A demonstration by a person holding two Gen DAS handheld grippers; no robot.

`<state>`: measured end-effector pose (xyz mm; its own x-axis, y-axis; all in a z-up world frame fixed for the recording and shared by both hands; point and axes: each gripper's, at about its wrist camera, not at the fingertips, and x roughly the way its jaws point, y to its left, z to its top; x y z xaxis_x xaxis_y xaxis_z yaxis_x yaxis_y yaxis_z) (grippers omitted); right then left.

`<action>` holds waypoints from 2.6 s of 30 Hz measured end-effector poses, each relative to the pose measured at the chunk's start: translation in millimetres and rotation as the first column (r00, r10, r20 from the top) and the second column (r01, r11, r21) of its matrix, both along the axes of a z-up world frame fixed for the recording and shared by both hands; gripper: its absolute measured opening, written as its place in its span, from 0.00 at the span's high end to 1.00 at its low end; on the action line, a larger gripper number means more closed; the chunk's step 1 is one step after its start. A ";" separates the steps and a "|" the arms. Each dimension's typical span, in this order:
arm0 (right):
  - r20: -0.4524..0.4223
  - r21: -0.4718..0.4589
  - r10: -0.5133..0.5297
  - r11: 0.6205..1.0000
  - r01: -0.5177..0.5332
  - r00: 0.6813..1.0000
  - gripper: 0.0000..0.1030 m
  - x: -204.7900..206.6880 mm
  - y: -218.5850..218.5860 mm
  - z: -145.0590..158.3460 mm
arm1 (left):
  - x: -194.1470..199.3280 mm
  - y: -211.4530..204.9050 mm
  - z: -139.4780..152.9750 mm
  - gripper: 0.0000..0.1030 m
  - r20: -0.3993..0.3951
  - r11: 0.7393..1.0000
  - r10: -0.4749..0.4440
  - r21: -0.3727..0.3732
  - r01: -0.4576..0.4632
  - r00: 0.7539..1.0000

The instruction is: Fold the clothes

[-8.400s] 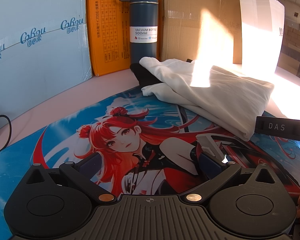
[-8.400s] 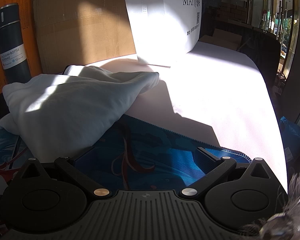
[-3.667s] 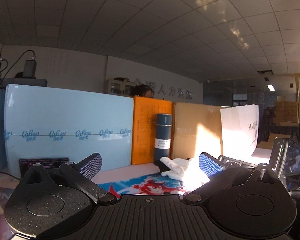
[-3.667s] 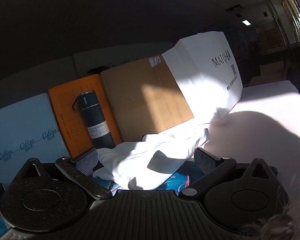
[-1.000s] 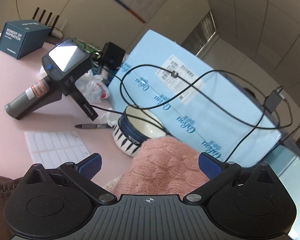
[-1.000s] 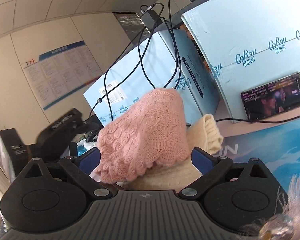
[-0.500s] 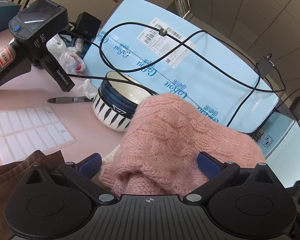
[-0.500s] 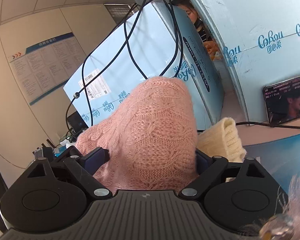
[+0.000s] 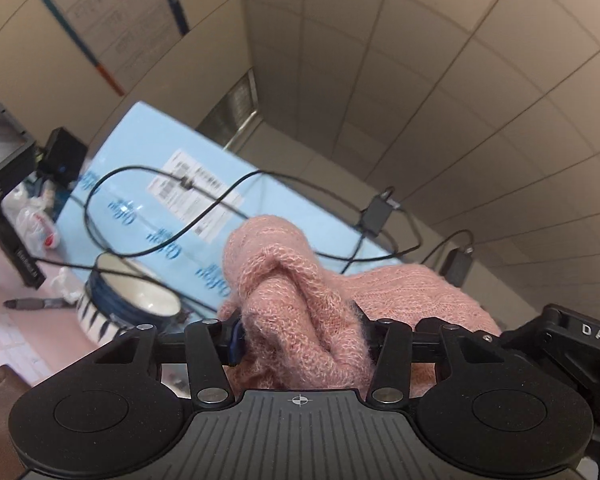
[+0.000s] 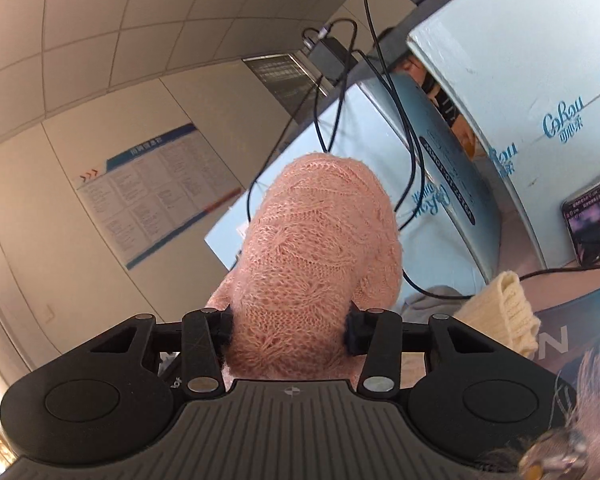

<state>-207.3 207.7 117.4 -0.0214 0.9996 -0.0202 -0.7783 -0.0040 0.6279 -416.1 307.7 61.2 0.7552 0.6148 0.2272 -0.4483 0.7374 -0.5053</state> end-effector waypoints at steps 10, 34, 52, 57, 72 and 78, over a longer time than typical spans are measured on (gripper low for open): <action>-0.001 0.047 -0.100 0.994 0.100 0.995 0.60 28.3 -115.5 11.8 | 38.0 -44.1 40.6 0.53 -0.084 0.942 -0.329 0.034 0.333 0.941; 0.199 -0.420 -0.596 0.665 0.618 0.778 0.24 122.8 -237.0 -64.2 | 156.9 -102.2 -21.9 0.10 -0.338 0.827 -0.534 -0.398 0.396 0.775; 0.569 -0.375 0.092 0.914 0.158 0.817 0.00 42.4 -195.4 -74.6 | 150.4 -71.4 -38.8 0.04 -0.304 0.813 -0.481 -0.505 0.289 0.823; 0.516 -0.379 0.027 0.903 0.200 0.856 0.00 54.7 -193.4 -78.4 | 152.4 -73.2 -41.3 0.01 -0.302 0.807 -0.492 -0.511 0.297 0.817; 0.155 -0.233 -0.203 0.943 0.236 0.967 0.78 108.6 -222.1 -80.2 | 161.9 -83.0 -55.2 0.01 -0.235 0.718 -0.609 -0.569 0.401 0.758; 0.028 -0.130 -0.360 0.924 0.360 0.933 0.78 127.3 -247.3 -79.1 | 172.4 -96.2 -59.6 0.01 -0.248 0.676 -0.688 -0.559 0.480 0.682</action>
<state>-80.0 -39.6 38.3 0.3396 0.9285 -0.1501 -0.7141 0.3583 0.6014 -243.7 211.5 1.6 0.9354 -0.0445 -0.3508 -0.2308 0.6748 -0.7010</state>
